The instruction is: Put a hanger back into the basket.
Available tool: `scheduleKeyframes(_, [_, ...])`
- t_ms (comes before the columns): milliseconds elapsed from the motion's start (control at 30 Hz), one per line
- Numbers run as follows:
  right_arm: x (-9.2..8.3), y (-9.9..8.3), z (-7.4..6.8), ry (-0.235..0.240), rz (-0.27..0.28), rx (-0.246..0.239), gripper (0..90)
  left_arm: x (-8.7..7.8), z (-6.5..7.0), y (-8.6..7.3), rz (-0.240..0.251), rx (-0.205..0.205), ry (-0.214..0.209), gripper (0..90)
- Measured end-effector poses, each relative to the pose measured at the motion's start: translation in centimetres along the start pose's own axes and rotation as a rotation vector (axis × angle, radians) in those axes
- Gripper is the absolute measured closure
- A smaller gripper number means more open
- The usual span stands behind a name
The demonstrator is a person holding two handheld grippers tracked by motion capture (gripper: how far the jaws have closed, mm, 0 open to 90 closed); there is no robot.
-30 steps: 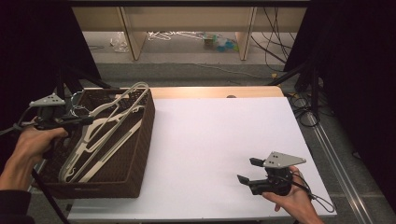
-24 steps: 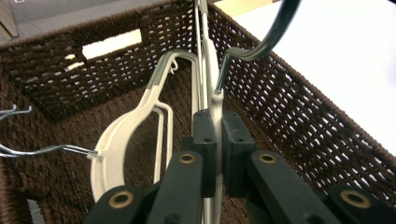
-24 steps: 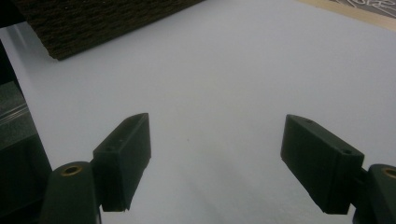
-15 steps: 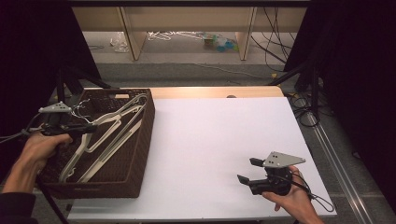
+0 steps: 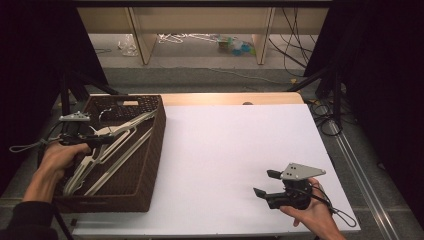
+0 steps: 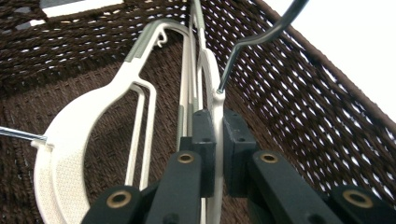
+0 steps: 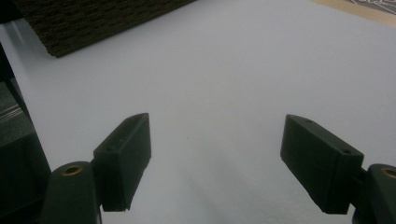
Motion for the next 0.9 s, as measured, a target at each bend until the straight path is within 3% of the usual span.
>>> scheduleKeyframes(167, [0.0,0.0,0.0,0.0,0.002,-0.007,25.3,-0.1,-1.0,-0.4,0.042,-0.059,0.052,83.1])
scheduleKeyframes(300, [0.1,-0.1,0.0,0.004,-0.001,-0.005,25.4,0.0,-2.0,-0.8,0.059,-0.087,0.138,79.8])
scheduleKeyframes(433, [0.2,-0.2,0.0,0.001,-0.003,-0.006,25.4,0.0,-2.8,-1.4,0.021,-0.056,0.203,77.0])
scheduleKeyframes(500, [0.1,-0.2,0.0,0.0,-0.011,-0.007,25.4,0.0,-3.2,-1.8,0.013,-0.065,0.224,76.0])
scheduleKeyframes(533, [0.2,-0.2,0.0,0.003,-0.004,-0.005,25.3,0.4,-3.1,-1.8,0.047,-0.098,0.243,75.7])
scheduleKeyframes(600, [0.2,-0.2,0.0,0.005,-0.005,-0.001,25.1,0.1,-3.4,-2.1,-0.006,-0.06,0.251,71.9])
scheduleKeyframes(667, [0.2,-0.2,0.0,0.008,-0.002,-0.002,25.0,0.1,-3.5,-2.3,-0.013,-0.04,0.266,70.7])
scheduleKeyframes(767, [0.1,-0.2,-0.1,0.003,-0.018,-0.004,24.9,0.0,-3.8,-2.6,-0.015,-0.046,0.272,69.2])
scheduleKeyframes(900, [0.1,-0.2,-0.1,0.001,-0.013,-0.006,24.8,-0.3,-4.3,-2.7,-0.009,-0.044,0.333,61.8])
Point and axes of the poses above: each handheld gripper's, and its own axes: x roughly forward along the jaws, y roughly out of its top, z roughly to its right, the point moved 5 cm from there along x, roughly forward along the jaws, and after that the axes turned 11 degrees about z, right-handed, at the moved point
